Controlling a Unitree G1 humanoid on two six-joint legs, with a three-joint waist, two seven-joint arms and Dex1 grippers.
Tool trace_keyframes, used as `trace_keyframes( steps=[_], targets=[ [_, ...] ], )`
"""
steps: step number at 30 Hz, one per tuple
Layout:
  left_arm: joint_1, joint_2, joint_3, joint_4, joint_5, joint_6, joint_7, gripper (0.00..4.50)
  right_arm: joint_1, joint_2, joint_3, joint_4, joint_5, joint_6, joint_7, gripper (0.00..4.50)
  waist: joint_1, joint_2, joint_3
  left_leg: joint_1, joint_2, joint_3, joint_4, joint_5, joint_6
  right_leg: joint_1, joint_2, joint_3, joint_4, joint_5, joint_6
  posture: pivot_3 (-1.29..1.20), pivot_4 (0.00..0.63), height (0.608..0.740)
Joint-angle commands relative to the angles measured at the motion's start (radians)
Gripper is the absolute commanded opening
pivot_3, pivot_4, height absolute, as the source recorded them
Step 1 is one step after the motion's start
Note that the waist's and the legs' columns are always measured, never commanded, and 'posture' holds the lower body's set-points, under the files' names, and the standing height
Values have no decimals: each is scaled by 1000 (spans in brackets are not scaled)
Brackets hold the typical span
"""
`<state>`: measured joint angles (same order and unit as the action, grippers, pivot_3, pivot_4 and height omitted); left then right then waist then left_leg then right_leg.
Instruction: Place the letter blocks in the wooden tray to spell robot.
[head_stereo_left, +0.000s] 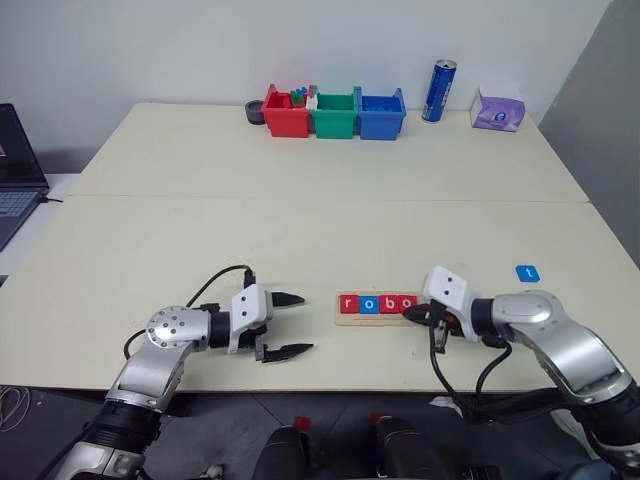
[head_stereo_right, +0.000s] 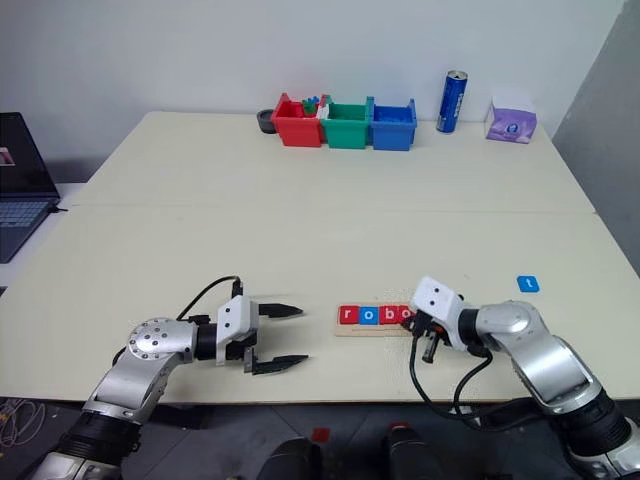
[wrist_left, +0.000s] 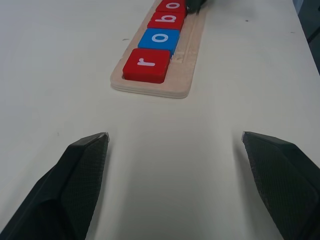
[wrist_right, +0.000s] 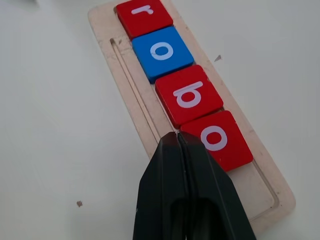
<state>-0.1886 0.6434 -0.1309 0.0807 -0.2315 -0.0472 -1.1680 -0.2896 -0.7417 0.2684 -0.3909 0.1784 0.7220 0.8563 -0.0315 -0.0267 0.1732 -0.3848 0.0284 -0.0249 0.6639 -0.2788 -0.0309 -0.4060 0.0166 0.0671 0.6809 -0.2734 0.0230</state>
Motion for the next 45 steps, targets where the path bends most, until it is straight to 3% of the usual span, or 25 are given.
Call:
trace_keyframes(
  steps=[1, 5, 11, 36, 40, 43, 45],
  targets=[
    [4, 2, 9, -10, -1, -25, -2, 4500, -7, 1, -35, -50, 31, 10, 6, 38, 0, 0, 0, 0, 0, 0, 0, 0, 0, 0, 0, 0, 0, 0, 0, 0, 150, 740],
    [10, 4, 9, -19, -1, -25, 0, 4500, 1, -28, -88, -83, 67, 45, 16, 38, 0, 0, 0, 0, 0, -1, 0, 0, 0, 0, 0, 0, 0, 1, -1, 0, 150, 740],
    [8, 6, 8, -17, -3, -23, -6, 4500, -4, -91, -69, -14, -11, -28, 1, 38, 0, 0, 0, 0, 0, 0, 0, 0, 0, 0, 0, 0, 0, 0, 0, 0, 150, 740],
    [6, -1, 3, -69, -4, 23, 16, 4500, -69, -66, 11, 60, -84, -117, 76, 38, 0, 0, 0, 0, 0, 0, 0, 0, 0, 0, 0, 0, 0, 1, -1, 0, 150, 740],
    [9, 1, 4, -86, -7, 36, 21, 4500, -42, -93, -68, 21, -38, -88, 79, 38, 0, 0, 0, 0, 0, 0, 0, 0, 0, 0, 0, 0, 0, 1, -1, 0, 150, 740],
    [14, 3, 7, -93, -10, 42, 24, 4500, 29, -81, -209, -49, 55, -27, 59, 38, 1, 0, 0, 0, 0, 0, 0, 0, 0, 0, 0, 0, 0, 1, -1, 0, 150, 740],
    [19, 3, 10, -93, -12, 40, 23, 4500, 102, -43, -324, -70, 65, -17, -20, 393, 2, 0, 0, -1, 0, 0, 0, 0, 0, 0, 0, -1, 0, 1, -1, 0, 150, 740]
  ],
)
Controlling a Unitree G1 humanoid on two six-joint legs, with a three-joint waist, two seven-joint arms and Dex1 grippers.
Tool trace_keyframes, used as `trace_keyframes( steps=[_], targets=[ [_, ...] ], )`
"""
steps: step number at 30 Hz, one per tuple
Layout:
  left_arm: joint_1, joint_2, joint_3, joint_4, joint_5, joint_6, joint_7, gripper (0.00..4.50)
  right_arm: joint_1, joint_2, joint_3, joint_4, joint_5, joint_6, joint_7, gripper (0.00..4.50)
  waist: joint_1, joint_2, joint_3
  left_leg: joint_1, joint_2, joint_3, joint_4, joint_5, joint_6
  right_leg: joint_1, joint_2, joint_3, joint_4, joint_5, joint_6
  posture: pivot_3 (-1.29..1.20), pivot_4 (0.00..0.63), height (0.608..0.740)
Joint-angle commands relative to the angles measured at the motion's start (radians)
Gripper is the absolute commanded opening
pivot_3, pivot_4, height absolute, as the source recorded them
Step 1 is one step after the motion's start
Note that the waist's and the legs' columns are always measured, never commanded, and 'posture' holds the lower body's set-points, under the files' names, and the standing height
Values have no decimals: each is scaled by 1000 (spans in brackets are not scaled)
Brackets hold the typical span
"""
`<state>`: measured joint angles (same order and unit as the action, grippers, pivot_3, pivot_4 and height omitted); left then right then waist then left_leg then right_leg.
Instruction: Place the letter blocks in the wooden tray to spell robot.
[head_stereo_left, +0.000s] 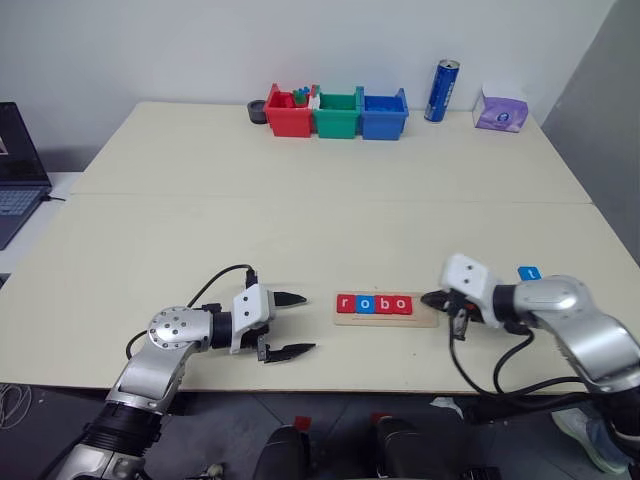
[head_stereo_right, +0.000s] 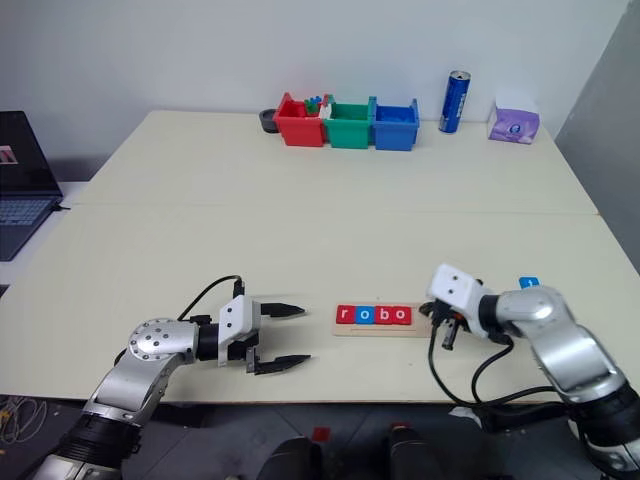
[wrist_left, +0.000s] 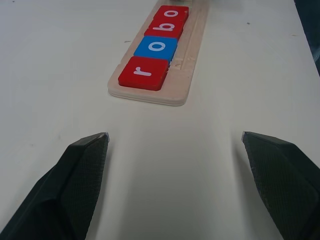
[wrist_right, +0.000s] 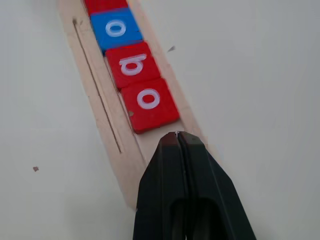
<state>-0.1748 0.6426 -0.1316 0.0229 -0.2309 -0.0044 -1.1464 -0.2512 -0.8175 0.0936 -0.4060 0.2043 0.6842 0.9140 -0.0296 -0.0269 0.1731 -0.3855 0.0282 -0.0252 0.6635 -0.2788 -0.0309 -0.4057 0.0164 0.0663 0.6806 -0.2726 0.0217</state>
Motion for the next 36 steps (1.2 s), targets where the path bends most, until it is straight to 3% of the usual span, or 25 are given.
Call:
trace_keyframes(
  steps=[1, 8, 12, 23, 30, 33, 36],
  targets=[
    [8, 3, 11, -33, -14, -6, 0, 4500, 104, 59, -204, -58, 29, 13, -129, 622, 2, -1, 0, 0, 0, 0, 0, 0, 0, 0, 0, 0, 0, 0, 0, 0, 150, 740],
    [12, -4, 2, -8, -15, -31, -20, 4500, 244, 329, -429, -44, -53, -53, -518, 3124, -1, 0, -1, 1, 0, 0, 0, 0, 0, 0, 0, 2, 1, -1, 1, 0, 150, 740],
    [-4, -12, -6, 41, -6, -63, -40, 4500, 230, 394, -461, 39, -75, -85, -616, 4491, -4, 1, -1, 3, 0, 2, 0, 0, 0, 0, 1, 4, 1, -1, 2, 0, 150, 740],
    [-38, -35, -16, 75, -5, -83, -52, 4500, -7, 341, -467, 485, -63, -115, -669, 4491, -3, 2, -1, 2, -1, 6, -1, 0, 0, 0, 1, 4, 1, 2, -2, 0, 150, 740],
    [-20, -19, -4, 33, -5, -58, -35, 4500, -28, 355, -489, 504, -24, 29, -709, 4491, -3, 2, -1, 2, 0, 4, -1, 0, 0, 0, 1, 4, 1, 2, -3, 0, 150, 740],
    [-10, -15, 0, 7, -8, -39, -24, 4500, 2, 380, -480, 457, -13, 71, -728, 3673, -1, 2, -2, 2, 0, 4, -1, 0, 0, 1, 0, 4, 1, 2, -2, 0, 150, 740],
    [-3, -13, -1, -18, -11, -21, -15, 4500, 34, 410, -469, 420, -13, 88, -745, 2532, 0, 1, -3, 1, 0, 2, -1, 0, 0, 1, 0, 4, 0, 1, -2, 0, 150, 740]
  ],
)
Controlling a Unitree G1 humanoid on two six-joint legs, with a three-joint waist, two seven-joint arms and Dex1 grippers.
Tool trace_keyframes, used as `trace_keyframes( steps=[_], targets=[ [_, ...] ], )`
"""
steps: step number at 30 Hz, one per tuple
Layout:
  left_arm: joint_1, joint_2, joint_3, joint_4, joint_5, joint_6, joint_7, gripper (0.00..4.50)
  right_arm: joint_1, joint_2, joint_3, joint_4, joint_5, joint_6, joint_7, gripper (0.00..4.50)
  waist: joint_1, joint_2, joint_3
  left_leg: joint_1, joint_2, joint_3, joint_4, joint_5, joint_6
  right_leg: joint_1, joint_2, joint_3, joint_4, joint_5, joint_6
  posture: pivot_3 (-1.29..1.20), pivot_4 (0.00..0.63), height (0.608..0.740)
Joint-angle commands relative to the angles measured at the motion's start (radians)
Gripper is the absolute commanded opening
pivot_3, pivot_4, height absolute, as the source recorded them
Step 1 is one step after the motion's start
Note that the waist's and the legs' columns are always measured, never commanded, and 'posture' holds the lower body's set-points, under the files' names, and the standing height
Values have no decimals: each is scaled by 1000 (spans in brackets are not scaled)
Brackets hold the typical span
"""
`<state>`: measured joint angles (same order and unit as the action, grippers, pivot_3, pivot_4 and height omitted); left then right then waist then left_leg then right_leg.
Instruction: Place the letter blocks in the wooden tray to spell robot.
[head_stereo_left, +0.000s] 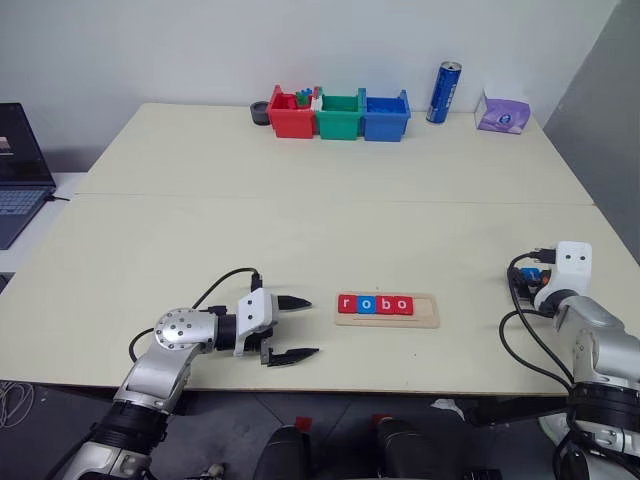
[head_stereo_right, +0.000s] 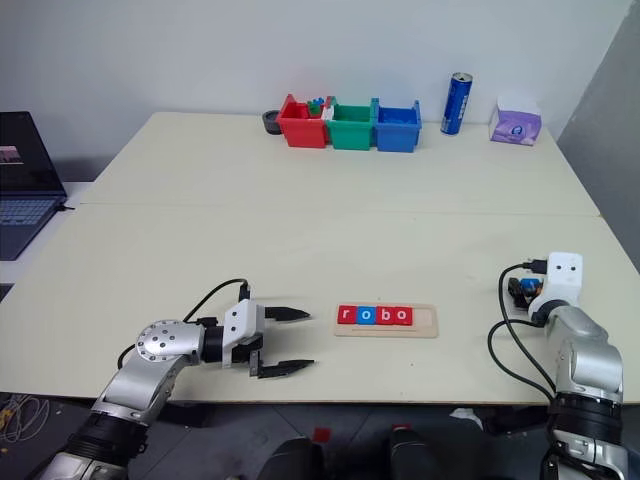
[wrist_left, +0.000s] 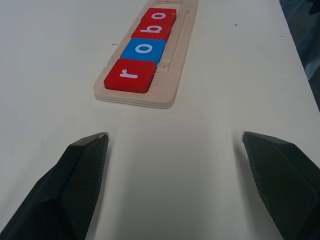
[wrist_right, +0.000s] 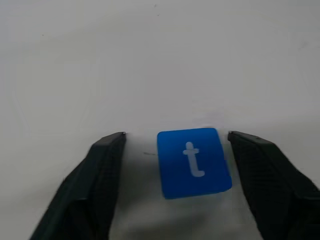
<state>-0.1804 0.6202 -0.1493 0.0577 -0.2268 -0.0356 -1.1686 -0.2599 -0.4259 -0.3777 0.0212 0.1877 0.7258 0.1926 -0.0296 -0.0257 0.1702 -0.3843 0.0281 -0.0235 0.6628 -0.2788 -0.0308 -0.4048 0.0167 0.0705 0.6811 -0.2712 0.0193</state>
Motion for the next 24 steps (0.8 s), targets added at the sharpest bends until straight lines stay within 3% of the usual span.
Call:
trace_keyframes(
  steps=[1, 3, 13, 17, 23, 24],
  targets=[
    [2, 9, 15, -58, -16, 16, 8, 4500, 48, 30, -2, -21, 7, 51, -33, 2164, 0, -1, -1, 0, 0, 0, 0, 0, 0, 0, 0, 0, 0, 0, 0, 0, 150, 740],
    [-5, 11, 14, -64, -17, 25, 5, 4500, 73, 58, -2, -111, 20, 74, -48, 1475, 0, -1, -1, 0, 0, 0, 0, 0, 0, 0, 0, 0, 0, 0, 0, 0, 150, 740],
    [-30, 17, 5, -46, -14, 23, -16, 4500, 296, 263, 155, -647, 63, 294, -142, 1458, -5, 1, -1, 0, 2, -2, -1, 0, 0, -1, 0, 0, 0, -3, 4, 0, 150, 740],
    [-31, 18, 2, -47, -12, 22, -23, 4500, 350, 313, 224, -692, 40, 300, -172, 1458, -6, 1, -2, 1, 2, -2, -1, 0, 0, -1, 0, 0, 0, -3, 4, 0, 150, 740],
    [-40, 15, -1, -36, -11, 21, -37, 4500, 348, 371, 217, -626, 22, 261, -212, 1458, -6, -2, -3, 1, 1, -1, 0, 0, 0, -1, 0, -1, 0, -3, 4, 0, 150, 740],
    [-41, 15, 0, -34, -11, 19, -38, 4500, 341, 378, 213, -627, 22, 253, -215, 2207, -6, -2, -4, 1, 2, -1, 0, 0, 0, -1, 0, -1, 0, -3, 4, 0, 150, 740]
  ],
)
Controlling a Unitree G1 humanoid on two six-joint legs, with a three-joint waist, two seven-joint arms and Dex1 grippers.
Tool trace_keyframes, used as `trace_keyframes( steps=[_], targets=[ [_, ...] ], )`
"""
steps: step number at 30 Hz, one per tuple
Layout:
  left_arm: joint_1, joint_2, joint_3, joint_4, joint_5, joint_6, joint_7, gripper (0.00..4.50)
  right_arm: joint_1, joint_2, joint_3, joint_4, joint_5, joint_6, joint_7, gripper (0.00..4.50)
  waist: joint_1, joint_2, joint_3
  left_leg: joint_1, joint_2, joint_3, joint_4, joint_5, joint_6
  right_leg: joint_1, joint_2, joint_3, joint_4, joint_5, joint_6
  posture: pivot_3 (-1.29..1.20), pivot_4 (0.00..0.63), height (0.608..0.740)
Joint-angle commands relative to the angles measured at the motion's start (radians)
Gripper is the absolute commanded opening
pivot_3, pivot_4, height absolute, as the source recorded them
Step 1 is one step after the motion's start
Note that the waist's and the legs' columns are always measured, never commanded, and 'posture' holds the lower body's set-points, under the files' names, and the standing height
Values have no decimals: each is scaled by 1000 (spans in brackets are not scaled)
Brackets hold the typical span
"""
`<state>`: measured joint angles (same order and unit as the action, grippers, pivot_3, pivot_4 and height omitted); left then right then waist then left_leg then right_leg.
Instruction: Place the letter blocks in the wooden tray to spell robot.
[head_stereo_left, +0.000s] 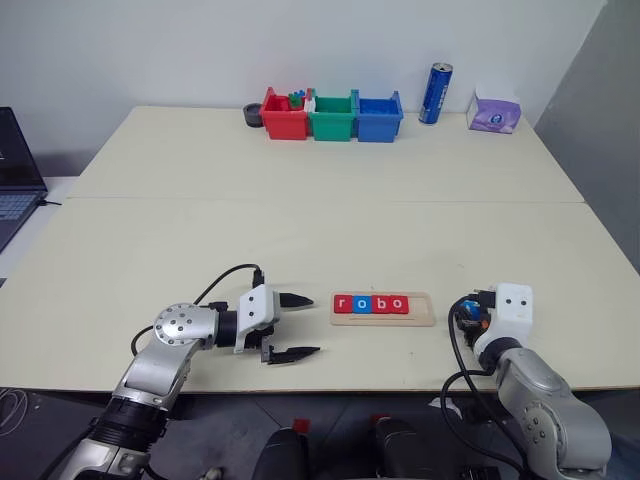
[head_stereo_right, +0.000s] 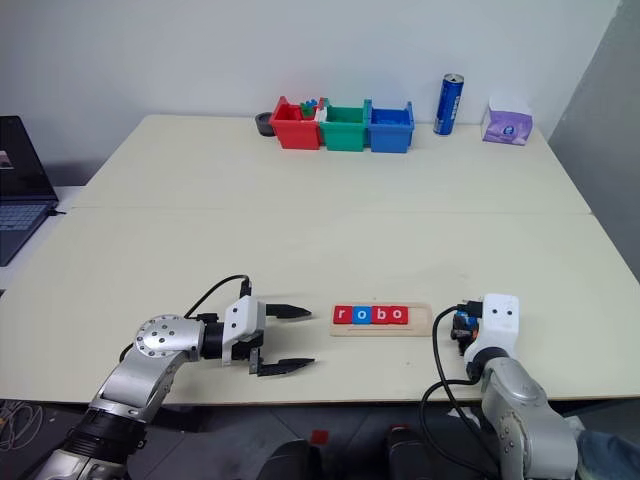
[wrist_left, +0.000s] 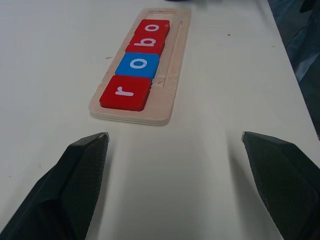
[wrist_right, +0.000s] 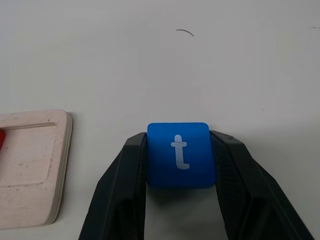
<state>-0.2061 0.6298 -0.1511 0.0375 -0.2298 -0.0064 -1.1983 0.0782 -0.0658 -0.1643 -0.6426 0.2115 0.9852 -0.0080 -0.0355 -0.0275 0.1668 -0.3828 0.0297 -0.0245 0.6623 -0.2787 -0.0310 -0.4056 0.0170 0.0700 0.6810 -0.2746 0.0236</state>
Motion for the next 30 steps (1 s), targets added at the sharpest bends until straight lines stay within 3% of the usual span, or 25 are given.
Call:
trace_keyframes(
  steps=[1, 6, 7, 10, 14, 17, 20, 30],
  targets=[
    [-15, 6, 3, -13, -7, -11, -9, 4500, -1, 21, -2, 35, -1, -12, -16, 2500, 0, 0, 0, 0, 0, 0, 0, 0, 0, 0, 0, 0, 0, 0, 0, 0, 150, 740],
    [-4, 11, 13, -15, -8, -14, -9, 4500, -122, -7, -43, -58, 25, 25, -15, 4288, 0, 2, 1, 0, -1, 0, 0, 0, 0, 0, 0, 0, 0, 0, 0, 0, 150, 740],
    [-4, 11, 13, -14, -7, -14, -8, 4500, -150, -30, -51, -65, 34, 40, 0, 4460, 0, 2, 1, 0, -1, 0, 0, 0, 0, 0, 0, 1, 0, 0, 0, 0, 150, 740],
    [-6, 8, 12, -14, -6, -14, -4, 4500, -208, -175, -50, -61, 84, 99, 124, 4460, 0, 2, 1, -1, -1, 0, 0, 0, 0, -1, 0, 0, -1, 0, 0, 0, 150, 740],
    [-12, 4, 9, -10, -4, -14, -1, 4500, -196, -429, -45, -18, 212, 98, 410, 4460, 4, 2, 2, -3, -2, 0, -1, 0, 0, -1, 0, -1, -2, 0, 0, 0, 150, 740],
    [-19, 1, 8, -2, -2, -16, -2, 4500, -136, -680, 23, 48, 178, -66, 641, 4460, 4, 3, 2, -4, -2, 0, -1, 0, 1, -1, -1, -1, -3, -1, 0, 0, 150, 740],
    [-22, -2, 3, -1, 1, -19, -3, 4500, -112, -852, 112, 178, 77, -270, 770, 4460, 3, 2, 3, -3, -2, 2, -1, -1, 1, -1, 0, -3, -3, -1, 0, 0, 150, 740],
    [-7, 3, 7, -13, 1, -21, 6, 4500, -245, -912, 220, 484, 20, -491, 981, 4460, 0, 0, 5, -2, -1, 2, 0, 0, 1, -1, 1, -1, -1, -1, 0, 0, 150, 740]
  ],
)
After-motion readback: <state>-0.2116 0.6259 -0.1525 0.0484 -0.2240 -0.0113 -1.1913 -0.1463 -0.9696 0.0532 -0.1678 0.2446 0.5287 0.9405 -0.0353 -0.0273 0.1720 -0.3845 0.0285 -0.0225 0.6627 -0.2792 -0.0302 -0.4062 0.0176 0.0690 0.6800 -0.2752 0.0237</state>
